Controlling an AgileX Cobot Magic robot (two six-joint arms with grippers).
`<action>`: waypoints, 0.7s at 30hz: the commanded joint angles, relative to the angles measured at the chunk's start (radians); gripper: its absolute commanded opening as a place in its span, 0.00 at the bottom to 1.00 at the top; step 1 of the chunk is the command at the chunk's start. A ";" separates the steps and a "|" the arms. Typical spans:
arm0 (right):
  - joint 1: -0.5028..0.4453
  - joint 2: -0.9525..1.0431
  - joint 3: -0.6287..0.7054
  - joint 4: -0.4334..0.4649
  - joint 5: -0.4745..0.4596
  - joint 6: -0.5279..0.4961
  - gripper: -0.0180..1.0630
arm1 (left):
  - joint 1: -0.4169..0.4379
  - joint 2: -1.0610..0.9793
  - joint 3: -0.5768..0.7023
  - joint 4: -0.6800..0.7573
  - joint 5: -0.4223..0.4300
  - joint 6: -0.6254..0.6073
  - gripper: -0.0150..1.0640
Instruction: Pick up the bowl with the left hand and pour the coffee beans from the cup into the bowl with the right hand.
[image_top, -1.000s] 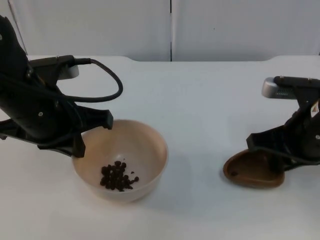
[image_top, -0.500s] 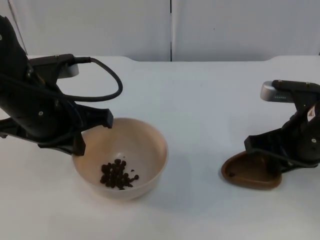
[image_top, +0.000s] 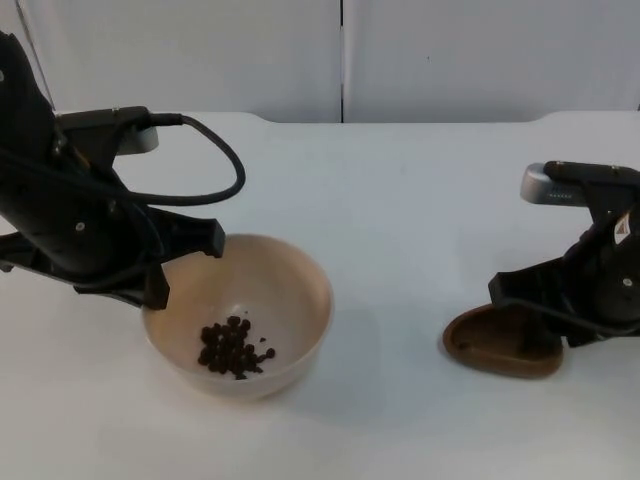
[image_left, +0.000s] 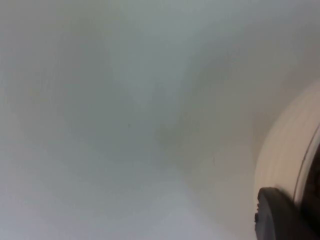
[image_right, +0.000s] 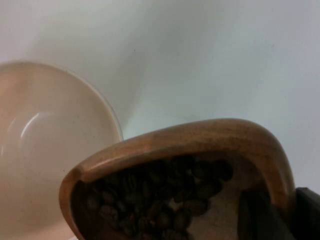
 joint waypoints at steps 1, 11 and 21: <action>-0.006 0.004 0.002 -0.002 -0.014 0.003 0.47 | 0.002 0.000 0.003 0.002 0.001 0.000 0.04; -0.006 0.002 0.000 -0.002 -0.033 0.007 0.63 | 0.002 0.000 0.003 -0.006 0.001 0.000 0.86; -0.006 -0.097 -0.001 -0.002 -0.015 -0.003 0.63 | 0.002 -0.104 0.003 -0.004 -0.021 0.000 0.98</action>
